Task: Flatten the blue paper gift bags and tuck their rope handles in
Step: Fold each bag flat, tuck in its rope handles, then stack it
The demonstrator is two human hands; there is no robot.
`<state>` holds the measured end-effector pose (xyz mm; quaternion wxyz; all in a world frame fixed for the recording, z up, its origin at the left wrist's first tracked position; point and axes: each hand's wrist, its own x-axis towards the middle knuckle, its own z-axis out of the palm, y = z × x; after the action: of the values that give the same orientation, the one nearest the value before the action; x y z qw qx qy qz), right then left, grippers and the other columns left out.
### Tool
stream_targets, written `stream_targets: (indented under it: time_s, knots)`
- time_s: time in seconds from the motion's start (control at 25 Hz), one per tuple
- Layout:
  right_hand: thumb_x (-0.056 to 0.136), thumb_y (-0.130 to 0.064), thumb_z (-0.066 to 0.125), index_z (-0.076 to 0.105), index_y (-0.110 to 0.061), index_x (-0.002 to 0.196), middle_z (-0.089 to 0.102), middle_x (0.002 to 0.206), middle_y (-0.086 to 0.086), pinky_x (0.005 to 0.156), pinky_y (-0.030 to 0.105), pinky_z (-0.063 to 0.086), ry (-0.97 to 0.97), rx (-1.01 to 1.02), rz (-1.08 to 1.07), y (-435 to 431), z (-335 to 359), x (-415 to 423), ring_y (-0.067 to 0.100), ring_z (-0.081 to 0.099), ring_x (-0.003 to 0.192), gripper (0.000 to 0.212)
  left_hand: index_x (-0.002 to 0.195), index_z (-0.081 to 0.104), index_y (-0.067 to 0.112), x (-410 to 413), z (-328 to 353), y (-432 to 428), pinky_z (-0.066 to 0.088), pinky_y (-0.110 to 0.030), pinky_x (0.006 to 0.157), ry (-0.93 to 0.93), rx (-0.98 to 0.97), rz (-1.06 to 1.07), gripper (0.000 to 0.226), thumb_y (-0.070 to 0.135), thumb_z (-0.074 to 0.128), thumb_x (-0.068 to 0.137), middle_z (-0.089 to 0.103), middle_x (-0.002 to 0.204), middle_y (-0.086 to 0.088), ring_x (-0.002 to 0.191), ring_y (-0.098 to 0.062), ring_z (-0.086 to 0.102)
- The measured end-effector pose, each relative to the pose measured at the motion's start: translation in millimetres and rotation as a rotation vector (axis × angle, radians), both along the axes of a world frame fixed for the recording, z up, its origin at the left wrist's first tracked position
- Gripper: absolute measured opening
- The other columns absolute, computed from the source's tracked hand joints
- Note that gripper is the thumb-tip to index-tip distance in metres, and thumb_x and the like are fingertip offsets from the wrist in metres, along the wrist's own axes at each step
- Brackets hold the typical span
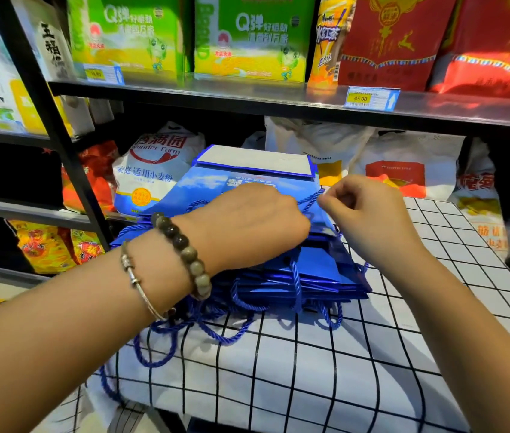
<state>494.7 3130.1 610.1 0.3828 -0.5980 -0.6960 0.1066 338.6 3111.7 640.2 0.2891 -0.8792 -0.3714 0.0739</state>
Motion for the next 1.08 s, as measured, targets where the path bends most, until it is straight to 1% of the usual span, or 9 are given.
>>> stream_targets:
  time_s: [0.12, 0.2, 0.32, 0.48, 0.64, 0.76, 0.84, 0.96, 1.08]
  knots:
    - [0.080, -0.023, 0.056, 0.052, -0.018, 0.057, 0.050, 0.050, -0.007, 0.052, 0.027, 0.037, 0.061, 0.123, -0.026, -12.4, 1.6, 1.6, 0.008, 0.046, 0.051, 0.025, 0.090, 0.050, 0.012, 0.3, 9.4, 6.7, 0.026, -0.034, 0.052, -0.177, 0.006, 0.068, 0.011, 0.019, 0.043, 0.094, 0.039, 0.066, -0.009, 0.061, -0.028, 0.043]
    - [0.079, -0.024, 0.053, 0.060, -0.016, 0.060, 0.058, 0.054, -0.003, 0.058, 0.030, 0.048, 0.054, 0.023, 0.024, -12.5, -1.8, -2.0, 0.016, 0.055, 0.058, 0.022, 0.099, 0.058, 0.017, -0.1, 9.4, 11.9, 0.033, -0.032, 0.059, -0.275, -0.081, 0.105, 0.031, 0.044, 0.047, 0.091, 0.054, 0.079, -0.009, 0.081, -0.032, 0.055]
    - [0.082, -0.018, 0.051, 0.066, -0.023, 0.071, 0.065, 0.068, -0.004, 0.070, 0.038, 0.053, 0.045, -0.070, 0.004, -10.4, -3.0, -0.3, 0.022, 0.063, 0.072, 0.018, 0.114, 0.056, 0.021, -0.6, 1.4, 18.3, 0.040, -0.032, 0.070, -0.191, -0.304, 0.260, 0.064, 0.071, 0.045, 0.075, 0.062, 0.101, -0.003, 0.097, -0.026, 0.055]
    - [0.081, -0.020, 0.054, 0.061, -0.020, 0.065, 0.062, 0.063, -0.005, 0.064, 0.032, 0.047, 0.017, -0.062, -0.029, -15.6, -4.6, 4.6, 0.020, 0.060, 0.069, 0.018, 0.103, 0.057, 0.013, 9.7, -0.8, 22.3, 0.031, -0.030, 0.061, -0.062, -0.239, 0.125, 0.041, 0.049, 0.041, 0.093, 0.060, 0.095, -0.009, 0.077, -0.026, 0.047]
    - [0.080, -0.035, 0.059, 0.058, -0.014, 0.061, 0.060, 0.056, 0.001, 0.059, 0.032, 0.044, 0.031, -0.032, -0.002, -22.0, -1.5, -2.9, 0.020, 0.057, 0.062, 0.028, 0.097, 0.059, 0.007, 15.9, 7.8, 27.8, 0.027, -0.030, 0.055, -0.254, -0.168, 0.108, 0.031, 0.030, 0.039, 0.097, 0.050, 0.079, -0.012, 0.071, -0.026, 0.040]
    - [0.076, -0.048, 0.059, 0.065, -0.012, 0.069, 0.064, 0.064, 0.001, 0.066, 0.035, 0.049, -0.007, -0.037, 0.064, -24.5, 6.5, -14.6, 0.020, 0.059, 0.068, 0.036, 0.083, 0.061, 0.003, 10.4, 10.1, 40.0, 0.027, -0.033, 0.060, -0.528, -0.065, 0.157, 0.029, 0.021, 0.040, 0.095, 0.059, 0.080, -0.018, 0.073, -0.032, 0.049]
    - [0.068, -0.061, 0.060, 0.064, -0.012, 0.095, 0.068, 0.090, -0.001, 0.076, 0.037, 0.050, -0.049, -0.112, 0.108, -25.2, 10.9, -29.2, 0.019, 0.061, 0.084, 0.055, 0.074, 0.061, 0.001, 7.2, 20.2, 42.9, 0.025, -0.034, 0.062, -0.914, 0.006, 0.166, 0.032, 0.018, 0.043, 0.093, 0.061, 0.078, -0.026, 0.076, -0.038, 0.054]
    - [0.061, -0.063, 0.067, 0.037, -0.028, 0.129, 0.060, 0.113, -0.006, 0.082, 0.038, 0.050, -0.022, -0.203, 0.251, -24.8, 15.8, -52.7, 0.018, 0.057, 0.101, 0.082, 0.047, 0.043, 0.012, -3.2, 40.1, 42.2, 0.018, -0.032, 0.055, -1.467, 0.044, 0.117, 0.043, 0.017, 0.048, 0.090, 0.037, 0.049, -0.013, 0.053, -0.026, 0.034]
    - [0.067, -0.052, 0.071, 0.005, -0.031, 0.145, 0.044, 0.141, -0.005, 0.099, 0.037, 0.042, 0.067, -0.130, 0.397, -27.6, 22.2, -65.1, 0.019, 0.043, 0.127, 0.104, 0.047, 0.030, 0.017, -26.5, 56.6, 37.4, 0.023, -0.040, 0.050, -1.858, 0.080, -0.009, 0.039, 0.025, 0.048, 0.082, 0.030, 0.053, -0.006, 0.054, -0.015, 0.027]
